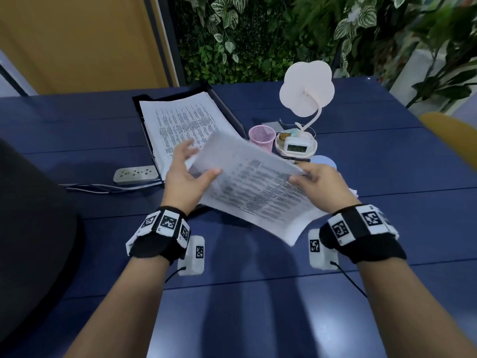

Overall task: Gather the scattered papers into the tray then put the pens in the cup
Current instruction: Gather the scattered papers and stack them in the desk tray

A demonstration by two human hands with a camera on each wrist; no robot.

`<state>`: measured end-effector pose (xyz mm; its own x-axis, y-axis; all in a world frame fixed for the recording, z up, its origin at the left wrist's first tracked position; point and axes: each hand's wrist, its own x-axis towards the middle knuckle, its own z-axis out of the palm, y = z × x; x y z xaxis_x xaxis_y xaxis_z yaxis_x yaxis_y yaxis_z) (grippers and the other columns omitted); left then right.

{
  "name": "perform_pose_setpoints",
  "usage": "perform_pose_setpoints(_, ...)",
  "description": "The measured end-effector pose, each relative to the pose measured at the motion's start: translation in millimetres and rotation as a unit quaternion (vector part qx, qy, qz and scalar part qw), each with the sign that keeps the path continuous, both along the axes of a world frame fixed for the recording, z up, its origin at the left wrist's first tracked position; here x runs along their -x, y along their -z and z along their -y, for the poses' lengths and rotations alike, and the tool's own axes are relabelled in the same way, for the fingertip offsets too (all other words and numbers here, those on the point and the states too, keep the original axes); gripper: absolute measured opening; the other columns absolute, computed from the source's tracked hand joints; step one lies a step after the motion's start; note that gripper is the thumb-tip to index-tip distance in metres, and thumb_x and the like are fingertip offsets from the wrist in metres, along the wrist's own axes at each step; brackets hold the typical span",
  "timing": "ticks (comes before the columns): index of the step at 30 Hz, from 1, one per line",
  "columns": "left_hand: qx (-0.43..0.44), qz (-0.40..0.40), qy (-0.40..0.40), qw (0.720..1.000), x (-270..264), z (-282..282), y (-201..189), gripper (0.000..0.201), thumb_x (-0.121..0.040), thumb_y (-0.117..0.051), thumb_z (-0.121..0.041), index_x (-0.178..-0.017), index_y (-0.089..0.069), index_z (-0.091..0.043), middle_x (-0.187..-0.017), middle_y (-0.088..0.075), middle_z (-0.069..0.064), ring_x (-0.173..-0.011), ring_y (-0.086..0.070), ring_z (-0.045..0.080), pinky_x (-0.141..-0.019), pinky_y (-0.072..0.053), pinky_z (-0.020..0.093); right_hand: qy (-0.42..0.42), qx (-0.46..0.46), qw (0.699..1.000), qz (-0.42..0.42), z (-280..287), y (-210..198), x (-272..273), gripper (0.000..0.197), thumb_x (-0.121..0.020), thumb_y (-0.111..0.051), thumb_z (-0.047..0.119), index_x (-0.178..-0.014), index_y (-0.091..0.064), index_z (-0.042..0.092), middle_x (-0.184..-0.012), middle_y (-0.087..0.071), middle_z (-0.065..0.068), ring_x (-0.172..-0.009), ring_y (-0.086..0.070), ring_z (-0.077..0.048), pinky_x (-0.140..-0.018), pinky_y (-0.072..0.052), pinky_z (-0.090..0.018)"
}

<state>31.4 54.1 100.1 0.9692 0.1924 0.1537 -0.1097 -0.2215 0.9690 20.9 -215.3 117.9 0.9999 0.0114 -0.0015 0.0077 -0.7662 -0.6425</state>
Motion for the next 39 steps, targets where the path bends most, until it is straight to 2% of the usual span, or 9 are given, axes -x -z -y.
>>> perform_pose_setpoints(2, -0.031, 0.046, -0.089, 0.994, -0.3, 0.1, 1.1, 0.093, -0.07, -0.082, -0.025, -0.143, -0.025, -0.027, -0.144, -0.036, 0.0, -0.129, -0.039, 0.001, -0.111, -0.034, 0.034, 0.002, -0.181, 0.983, -0.013, 8.3, 1.3, 1.4, 0.014, -0.091, -0.06, 0.02, -0.1, -0.068, 0.027, -0.073, -0.07, 0.018, -0.074, -0.065, 0.002, -0.077, -0.05, -0.02)
perform_pose_setpoints(5, 0.004, 0.08, -0.157, 0.984, 3.3, 8.1, -2.6, 0.108, -0.068, -0.083, -0.035, -0.147, -0.011, -0.024, -0.15, -0.023, 0.001, -0.135, -0.027, 0.006, -0.116, -0.024, 0.034, 0.017, -0.316, 0.949, -0.002, 12.0, 7.8, 2.1, 0.02, -0.091, -0.059, 0.01, -0.099, -0.066, 0.027, -0.082, -0.072, 0.018, -0.08, -0.067, 0.001, -0.081, -0.05, -0.026)
perform_pose_setpoints(9, 0.094, -0.035, -0.035, 0.994, -1.0, 26.3, -6.3, 0.106, -0.065, -0.082, -0.044, -0.147, -0.019, -0.021, -0.152, -0.027, 0.001, -0.134, -0.026, 0.004, -0.115, -0.027, 0.039, 0.036, -0.407, 0.913, 0.012, 2.0, 18.3, 1.3, 0.026, -0.089, -0.057, -0.003, -0.103, -0.065, 0.018, -0.093, -0.073, 0.008, -0.091, -0.068, -0.009, -0.086, -0.052, -0.028)
perform_pose_setpoints(12, 0.147, -0.014, -0.008, 0.989, -1.7, 38.3, -8.3, 0.063, -0.081, -0.072, -0.009, -0.135, -0.041, -0.003, -0.136, -0.052, 0.009, -0.123, -0.049, 0.011, -0.108, -0.039, 0.04, 0.054, -0.425, 0.903, 0.033, -6.3, 24.5, -0.6, 0.031, -0.086, -0.057, -0.009, -0.103, -0.064, 0.017, -0.092, -0.073, 0.008, -0.092, -0.069, -0.01, -0.087, -0.054, -0.027)
perform_pose_setpoints(15, 0.149, 0.012, -0.028, 0.988, 2.2, 48.5, -6.1, 0.04, -0.084, -0.063, 0.006, -0.12, -0.054, -0.009, -0.11, -0.066, 0.001, -0.096, -0.065, 0.002, -0.093, -0.051, 0.024, 0.066, -0.42, 0.904, 0.044, -9.2, 31.4, 0.7, 0.034, -0.086, -0.057, -0.01, -0.1, -0.065, 0.021, -0.095, -0.073, 0.008, -0.096, -0.068, -0.014, -0.091, -0.053, -0.033)
perform_pose_setpoints(23, 0.113, -0.041, 0.011, 0.993, 11.6, 51.6, 29.4, 0.039, -0.089, -0.054, 0.008, -0.127, -0.048, -0.001, -0.117, -0.061, 0.006, -0.096, -0.061, -0.005, -0.087, -0.047, 0.009, 0.09, -0.387, 0.917, 0.029, -10.7, 48.0, 3.2, 0.039, -0.09, -0.05, -0.007, -0.11, -0.058, 0.026, -0.11, -0.067, 0.005, -0.107, -0.063, -0.013, -0.1, -0.047, -0.037)
perform_pose_setpoints(29, 0.097, -0.087, 0.033, 0.991, 13.6, 40.6, 46.1, 0.03, -0.088, -0.062, -0.004, -0.107, -0.061, -0.026, -0.109, -0.068, -0.006, -0.108, -0.062, 0.012, -0.103, -0.044, 0.039, 0.062, -0.343, 0.936, -0.055, -3.8, 71.0, 3.5, 0.035, -0.092, -0.052, -0.001, -0.123, -0.054, 0.014, -0.115, -0.066, 0.003, -0.11, -0.061, -0.015, -0.102, -0.045, -0.039)
perform_pose_setpoints(34, 0.12, -0.123, 0.02, 0.985, 22.0, 38.3, 46.9, 0.027, -0.09, -0.06, -0.004, -0.101, -0.06, -0.029, -0.104, -0.067, -0.01, -0.101, -0.062, 0.005, -0.1, -0.045, 0.033, 0.084, -0.327, 0.935, -0.111, 2.8, 105.8, 13.0, 0.02, -0.092, -0.056, 0.006, -0.103, -0.063, 0.021, -0.112, -0.068, -0.003, -0.107, -0.062, -0.02, -0.101, -0.045, -0.04)
perform_pose_setpoints(39, 0.044, -0.215, -0.017, 0.975, 39.1, 39.3, 80.6, 0.02, -0.089, -0.064, -0.012, -0.108, -0.057, -0.01, -0.107, -0.064, 0.006, -0.093, -0.061, 0.017, -0.086, -0.045, 0.027, 0.103, -0.3, 0.927, -0.2, 13.9, 135.7, 29.8, 0.018, -0.093, -0.056, 0.009, -0.096, -0.065, 0.025, -0.103, -0.071, 0.003, -0.102, -0.064, -0.02, -0.102, -0.045, -0.046)
